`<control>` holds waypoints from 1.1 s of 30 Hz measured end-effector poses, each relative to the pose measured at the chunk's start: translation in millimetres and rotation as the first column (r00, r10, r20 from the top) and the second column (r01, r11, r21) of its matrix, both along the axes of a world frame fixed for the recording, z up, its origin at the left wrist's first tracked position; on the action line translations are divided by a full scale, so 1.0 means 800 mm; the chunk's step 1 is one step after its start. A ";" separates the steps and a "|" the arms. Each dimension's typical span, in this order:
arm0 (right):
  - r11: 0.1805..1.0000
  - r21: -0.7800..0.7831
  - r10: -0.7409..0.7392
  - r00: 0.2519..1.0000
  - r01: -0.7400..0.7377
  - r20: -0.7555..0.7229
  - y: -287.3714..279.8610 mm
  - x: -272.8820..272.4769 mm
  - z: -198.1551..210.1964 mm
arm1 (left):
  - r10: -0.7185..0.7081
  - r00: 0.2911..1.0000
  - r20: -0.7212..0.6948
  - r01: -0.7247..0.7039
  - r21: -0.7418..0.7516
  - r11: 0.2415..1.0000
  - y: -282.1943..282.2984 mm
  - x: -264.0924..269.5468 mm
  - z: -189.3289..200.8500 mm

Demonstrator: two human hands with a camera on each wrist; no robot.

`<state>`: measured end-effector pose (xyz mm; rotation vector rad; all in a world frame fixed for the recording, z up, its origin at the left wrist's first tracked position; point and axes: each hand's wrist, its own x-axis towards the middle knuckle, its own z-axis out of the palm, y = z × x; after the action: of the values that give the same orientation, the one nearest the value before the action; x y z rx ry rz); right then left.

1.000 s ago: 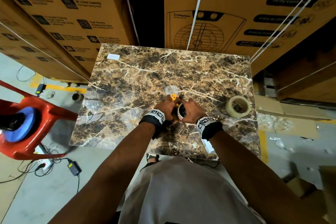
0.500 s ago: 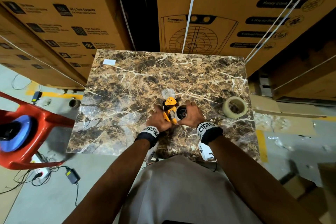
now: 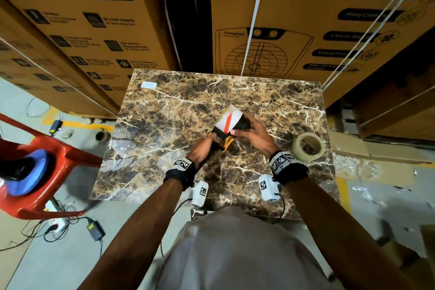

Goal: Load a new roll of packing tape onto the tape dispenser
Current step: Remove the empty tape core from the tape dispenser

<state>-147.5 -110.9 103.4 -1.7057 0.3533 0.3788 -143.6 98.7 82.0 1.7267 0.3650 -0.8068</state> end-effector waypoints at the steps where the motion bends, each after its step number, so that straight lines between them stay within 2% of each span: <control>1: 0.999 0.028 -0.025 1.000 0.025 0.001 0.004 0.000 0.003 | -0.001 1.000 -0.025 0.000 -0.053 0.999 -0.003 -0.002 0.006; 6: 0.989 0.095 -0.119 0.988 0.110 0.095 0.011 -0.003 0.016 | -0.027 0.995 -0.091 0.014 -0.143 0.990 -0.008 -0.001 0.020; 9: 0.987 0.105 -0.136 0.983 0.123 0.122 0.011 -0.007 0.024 | -0.115 0.991 -0.066 0.100 -0.191 0.976 -0.005 0.002 0.020; 11: 0.981 0.116 -0.173 0.975 0.158 0.141 0.012 -0.005 0.028 | -0.143 0.989 0.036 0.145 -0.081 0.986 -0.004 0.004 0.027; 13: 0.974 0.102 -0.218 0.961 0.202 0.171 0.013 0.001 0.026 | -0.086 0.975 0.204 0.071 0.079 0.994 -0.006 0.009 0.034; 14: 0.970 0.093 -0.240 0.955 0.226 0.176 0.015 0.004 0.028 | -0.051 0.951 0.304 0.019 0.108 0.994 -0.008 0.013 0.038; 16: 0.960 0.044 -0.281 0.944 0.277 0.172 0.023 0.008 0.035 | -0.073 0.884 0.463 0.049 0.063 0.997 -0.016 0.018 0.048; 18: 0.945 -0.060 -0.308 0.935 0.323 0.177 0.033 0.010 0.049 | -0.105 0.861 0.498 0.164 -0.077 0.983 -0.030 0.018 0.061; 19: 0.935 -0.094 -0.320 0.927 0.342 0.196 0.039 0.011 0.057 | -0.076 0.861 0.504 0.181 -0.163 0.970 -0.038 0.018 0.069; 22: 0.924 -0.136 -0.308 0.907 0.357 0.288 0.052 0.009 0.087 | 0.132 0.855 0.501 0.072 -0.368 0.927 -0.063 0.023 0.089; 26: 0.928 -0.177 -0.260 0.912 0.327 0.319 0.056 0.004 0.106 | 0.302 0.768 0.566 -0.139 -0.312 0.940 -0.080 0.027 0.095; 29: 0.921 -0.228 -0.219 0.904 0.315 0.366 0.060 0.004 0.111 | 0.327 0.675 0.661 -0.204 -0.259 0.944 -0.078 0.025 0.106; 30: 0.914 -0.241 -0.223 0.900 0.327 0.374 0.058 0.005 0.107 | 0.317 0.678 0.663 -0.191 -0.257 0.947 -0.077 0.025 0.109; 33: 0.911 -0.215 -0.255 0.891 0.352 0.375 0.056 0.004 0.101 | 0.297 0.759 0.579 -0.148 -0.290 0.945 -0.071 0.033 0.100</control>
<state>-144.1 -66.2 184.0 -1.9110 0.4276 -0.2120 -117.2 42.2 162.3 1.5852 0.0202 -0.0677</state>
